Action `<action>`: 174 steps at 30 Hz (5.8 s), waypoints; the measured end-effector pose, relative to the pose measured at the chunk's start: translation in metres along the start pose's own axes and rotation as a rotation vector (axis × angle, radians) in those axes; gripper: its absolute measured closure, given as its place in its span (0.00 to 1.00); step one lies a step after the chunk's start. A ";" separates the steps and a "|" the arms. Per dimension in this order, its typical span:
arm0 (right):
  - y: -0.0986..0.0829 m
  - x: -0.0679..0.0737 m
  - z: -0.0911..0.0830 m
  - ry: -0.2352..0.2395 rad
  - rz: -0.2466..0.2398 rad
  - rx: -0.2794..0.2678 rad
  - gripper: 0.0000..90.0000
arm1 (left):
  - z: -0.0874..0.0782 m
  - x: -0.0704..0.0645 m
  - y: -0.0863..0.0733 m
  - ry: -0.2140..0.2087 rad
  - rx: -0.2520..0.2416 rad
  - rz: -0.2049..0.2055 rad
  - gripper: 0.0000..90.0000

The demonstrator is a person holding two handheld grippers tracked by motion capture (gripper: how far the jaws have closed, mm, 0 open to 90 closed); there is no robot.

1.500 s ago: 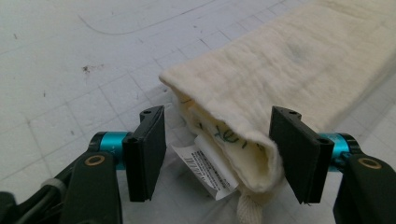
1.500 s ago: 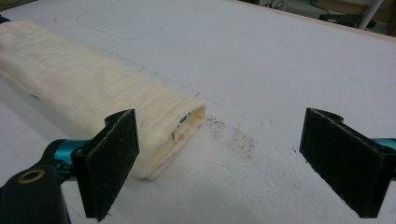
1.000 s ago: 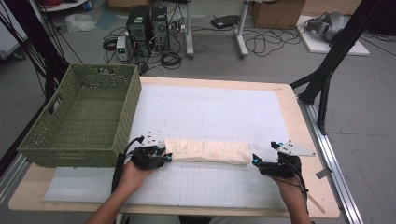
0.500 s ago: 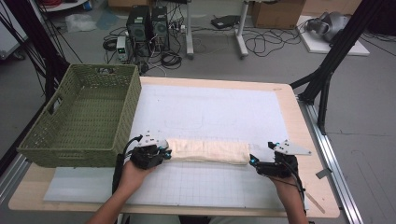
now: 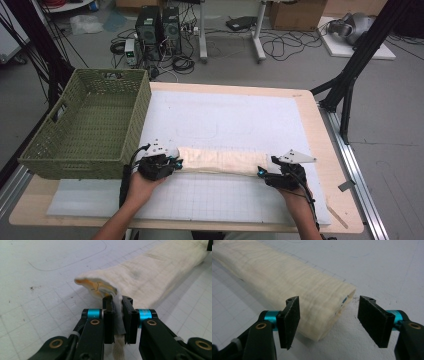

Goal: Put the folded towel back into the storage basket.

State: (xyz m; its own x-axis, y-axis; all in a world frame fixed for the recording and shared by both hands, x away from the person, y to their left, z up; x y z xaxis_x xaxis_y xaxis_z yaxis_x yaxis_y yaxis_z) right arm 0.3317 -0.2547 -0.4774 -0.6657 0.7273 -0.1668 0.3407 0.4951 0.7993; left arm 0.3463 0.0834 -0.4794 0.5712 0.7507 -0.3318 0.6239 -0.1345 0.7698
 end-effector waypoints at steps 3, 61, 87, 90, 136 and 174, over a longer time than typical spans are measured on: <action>-0.004 0.001 0.003 0.014 0.021 -0.004 0.43 | 0.000 0.001 0.000 0.003 0.003 -0.001 0.90; 0.075 -0.011 -0.018 -0.011 -0.015 -0.098 0.90 | -0.078 -0.028 0.068 -0.055 -0.242 0.101 0.92; 0.203 -0.007 0.036 -0.014 -0.175 -0.138 0.90 | -0.157 -0.003 0.092 0.036 -0.377 0.118 0.92; 0.213 -0.003 0.043 -0.009 -0.187 -0.142 0.90 | -0.165 0.000 0.091 0.047 -0.383 0.116 0.92; 0.384 0.111 0.169 0.117 -0.410 -0.158 0.90 | -0.274 0.076 0.052 0.289 -0.502 0.036 0.92; 0.418 0.164 0.242 0.107 -0.454 -0.118 0.75 | -0.292 0.144 0.031 0.444 -0.455 -0.064 0.69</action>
State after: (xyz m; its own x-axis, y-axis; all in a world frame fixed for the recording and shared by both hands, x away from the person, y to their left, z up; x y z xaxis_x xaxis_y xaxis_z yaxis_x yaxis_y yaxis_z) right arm 0.5256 0.1866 -0.3107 -0.7963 0.3940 -0.4590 -0.0740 0.6896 0.7204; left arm 0.2922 0.3764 -0.3437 0.2039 0.9579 -0.2019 0.3048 0.1338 0.9430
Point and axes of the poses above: each handheld gripper's, and its own axes: z roughly forward along the jaws, y roughly out of its top, x roughly to its left, the point moved 7 cm from there along z, roughly forward along the jaws, and after that the axes turned 13 degrees about -z, right-handed, at the moved point
